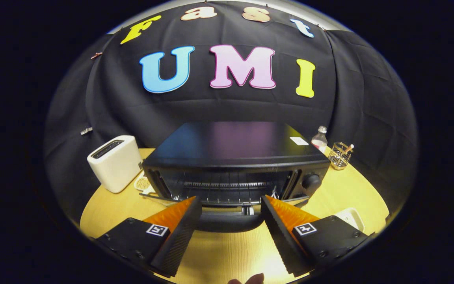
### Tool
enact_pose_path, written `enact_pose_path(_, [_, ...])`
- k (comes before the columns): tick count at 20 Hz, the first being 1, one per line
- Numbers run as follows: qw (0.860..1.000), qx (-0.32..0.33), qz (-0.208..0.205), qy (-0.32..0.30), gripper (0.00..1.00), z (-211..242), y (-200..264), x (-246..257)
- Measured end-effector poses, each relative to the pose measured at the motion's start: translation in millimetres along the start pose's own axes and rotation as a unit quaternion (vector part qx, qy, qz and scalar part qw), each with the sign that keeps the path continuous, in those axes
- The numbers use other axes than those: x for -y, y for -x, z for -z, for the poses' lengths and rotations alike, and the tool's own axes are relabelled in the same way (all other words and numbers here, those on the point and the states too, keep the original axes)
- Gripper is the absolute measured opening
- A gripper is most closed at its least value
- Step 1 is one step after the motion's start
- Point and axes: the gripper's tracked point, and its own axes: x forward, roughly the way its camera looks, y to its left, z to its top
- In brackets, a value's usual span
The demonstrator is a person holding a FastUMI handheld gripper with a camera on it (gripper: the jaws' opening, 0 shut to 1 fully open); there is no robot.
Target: Open the toaster oven, put the food inside, and close the toaster oven door.
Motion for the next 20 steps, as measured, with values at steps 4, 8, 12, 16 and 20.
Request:
enact_pose_path(4, [0.999,-0.035,0.001,0.007,1.0,34,16,0])
enact_pose_path(8, [0.995,-0.096,-0.001,0.01,0.99,78,27,1])
enact_pose_path(12, [0.985,-0.171,0.006,-0.002,0.99,126,28,11])
enact_pose_path(16, [0.979,-0.203,0.008,-0.009,0.99,149,37,24])
enact_pose_path(20, [0.984,-0.18,-0.007,0.004,0.99,130,39,32])
